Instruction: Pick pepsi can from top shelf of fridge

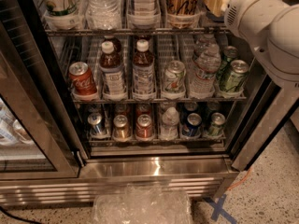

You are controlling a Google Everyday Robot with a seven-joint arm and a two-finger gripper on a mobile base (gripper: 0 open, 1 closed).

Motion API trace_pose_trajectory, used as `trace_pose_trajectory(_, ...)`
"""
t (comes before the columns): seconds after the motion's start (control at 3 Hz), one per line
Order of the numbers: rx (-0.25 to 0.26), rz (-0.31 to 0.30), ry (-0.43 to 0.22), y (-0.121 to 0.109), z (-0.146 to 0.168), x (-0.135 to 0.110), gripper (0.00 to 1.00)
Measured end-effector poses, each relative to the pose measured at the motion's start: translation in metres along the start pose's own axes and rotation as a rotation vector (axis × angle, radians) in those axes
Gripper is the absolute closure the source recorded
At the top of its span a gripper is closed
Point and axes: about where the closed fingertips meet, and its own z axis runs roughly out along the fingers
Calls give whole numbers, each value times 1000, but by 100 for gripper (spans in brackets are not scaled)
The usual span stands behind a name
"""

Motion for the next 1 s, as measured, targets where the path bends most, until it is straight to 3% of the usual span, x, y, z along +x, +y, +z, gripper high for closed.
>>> trace_pose_trajectory(0.33, -55, -19, -28, 6, -2, -29, 100)
trace_pose_trajectory(1.0, -246, 52, 59, 33, -54, -42, 100)
